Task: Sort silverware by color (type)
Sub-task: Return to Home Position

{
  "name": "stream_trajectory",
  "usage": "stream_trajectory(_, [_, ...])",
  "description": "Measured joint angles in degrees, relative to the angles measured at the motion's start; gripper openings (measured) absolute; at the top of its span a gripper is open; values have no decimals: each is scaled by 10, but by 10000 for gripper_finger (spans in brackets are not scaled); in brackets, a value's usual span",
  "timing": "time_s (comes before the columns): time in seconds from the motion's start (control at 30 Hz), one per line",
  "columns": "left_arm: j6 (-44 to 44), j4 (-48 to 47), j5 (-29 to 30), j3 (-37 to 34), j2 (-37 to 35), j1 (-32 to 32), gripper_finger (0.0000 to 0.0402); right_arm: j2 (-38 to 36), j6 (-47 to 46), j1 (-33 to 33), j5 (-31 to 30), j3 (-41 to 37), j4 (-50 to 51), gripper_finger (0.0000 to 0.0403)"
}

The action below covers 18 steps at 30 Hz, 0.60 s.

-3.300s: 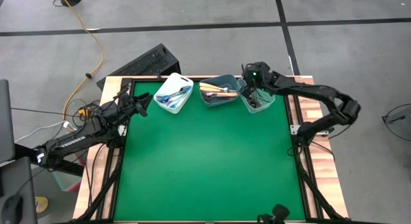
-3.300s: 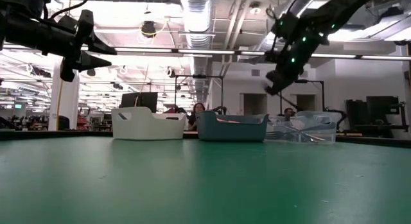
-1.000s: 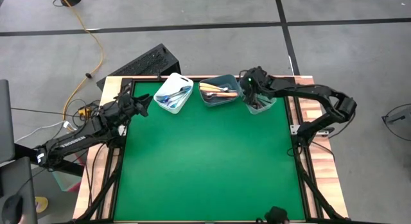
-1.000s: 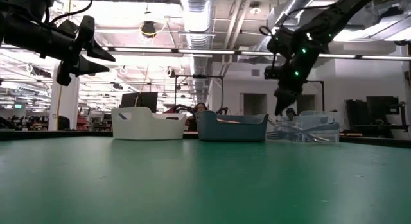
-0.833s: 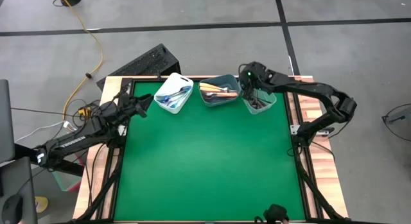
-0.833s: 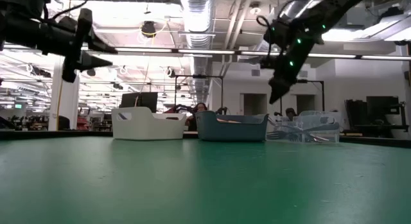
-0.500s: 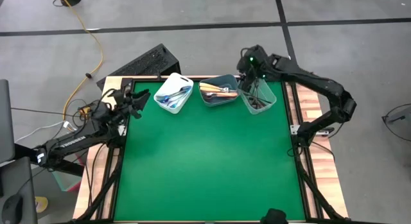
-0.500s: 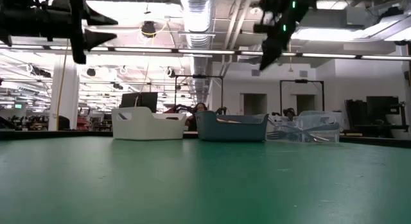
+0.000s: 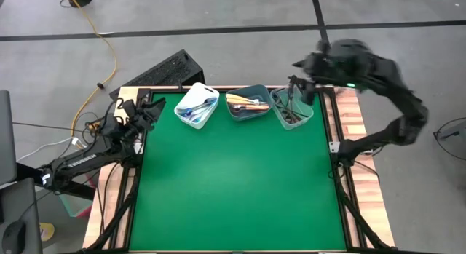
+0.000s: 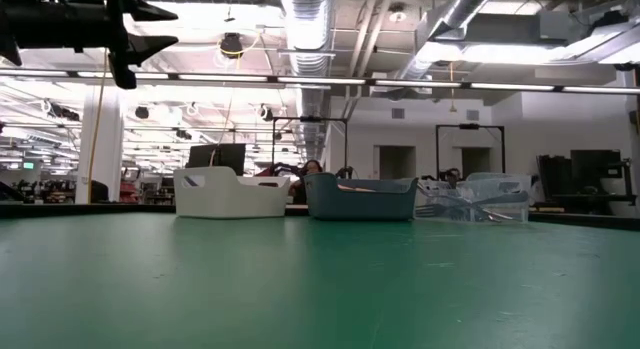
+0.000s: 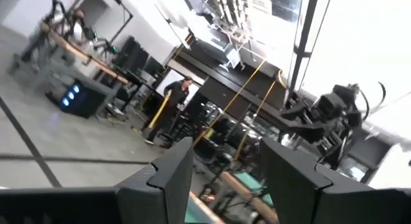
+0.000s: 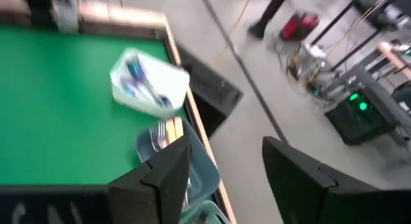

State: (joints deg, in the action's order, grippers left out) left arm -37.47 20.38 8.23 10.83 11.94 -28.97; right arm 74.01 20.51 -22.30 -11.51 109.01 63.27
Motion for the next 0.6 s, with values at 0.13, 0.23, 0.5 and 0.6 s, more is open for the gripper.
stream_trajectory(0.13, [-36, -1, -4, 0, 0, 0, 164, -82, -42, 21, -2, -18, 0, 221])
stream_trajectory(0.23, [-34, 6, -41, 0, 0, 0, 164, -140, -75, 31, -3, -38, -6, 221])
stream_trajectory(0.5, [4, 26, -76, 0, 0, 0, 164, -287, -163, 67, -4, -196, -83, 221])
stream_trajectory(0.6, [23, 27, -76, 0, 0, 0, 164, -351, -194, 80, -4, -292, -139, 221])
